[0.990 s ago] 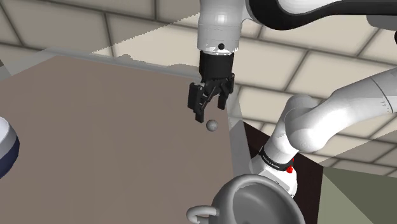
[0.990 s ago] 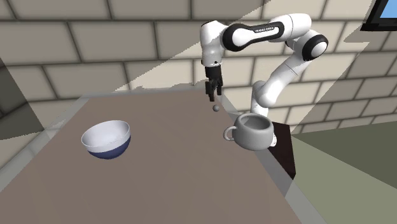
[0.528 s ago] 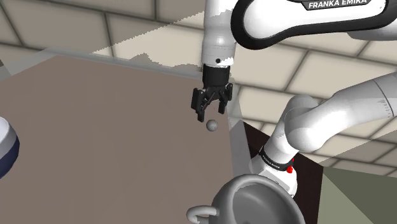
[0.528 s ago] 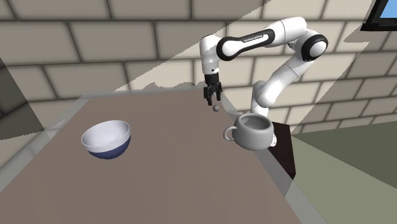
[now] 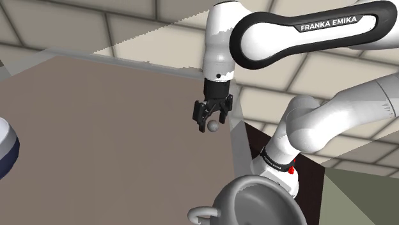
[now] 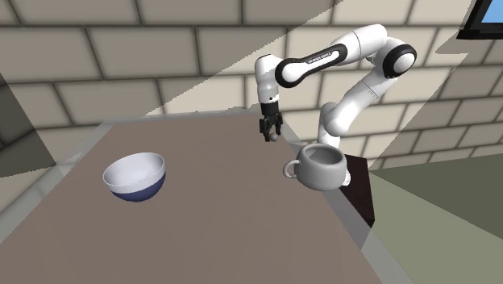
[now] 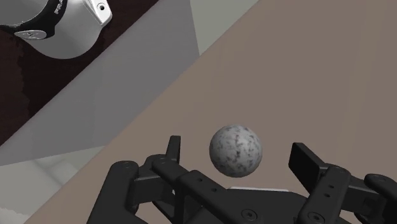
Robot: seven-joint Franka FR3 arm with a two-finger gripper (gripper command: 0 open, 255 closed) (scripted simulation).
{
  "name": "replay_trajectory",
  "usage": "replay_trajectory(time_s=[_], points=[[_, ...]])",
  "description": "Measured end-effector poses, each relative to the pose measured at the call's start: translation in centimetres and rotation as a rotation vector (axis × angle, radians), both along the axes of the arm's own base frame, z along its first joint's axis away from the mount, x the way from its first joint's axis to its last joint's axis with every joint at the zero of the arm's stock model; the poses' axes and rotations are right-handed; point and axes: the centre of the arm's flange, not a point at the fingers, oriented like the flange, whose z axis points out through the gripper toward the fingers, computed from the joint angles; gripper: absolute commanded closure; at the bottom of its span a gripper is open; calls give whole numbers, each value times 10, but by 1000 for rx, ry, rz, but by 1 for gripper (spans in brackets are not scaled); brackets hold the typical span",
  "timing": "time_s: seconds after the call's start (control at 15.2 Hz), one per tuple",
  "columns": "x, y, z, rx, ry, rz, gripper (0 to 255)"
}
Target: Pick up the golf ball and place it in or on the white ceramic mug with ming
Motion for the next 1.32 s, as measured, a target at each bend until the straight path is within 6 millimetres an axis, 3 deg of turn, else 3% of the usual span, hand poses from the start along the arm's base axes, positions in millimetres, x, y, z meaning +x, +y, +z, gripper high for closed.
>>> replay_trajectory(time_s=[0.33, 0.4, 1.12, 1.32], points=[[-1, 0, -3, 0, 0, 0, 0], [-1, 0, -3, 0, 0, 0, 255], [0, 0, 3, 2, -7, -2, 255], [0, 0, 13, 0, -1, 0, 255]])
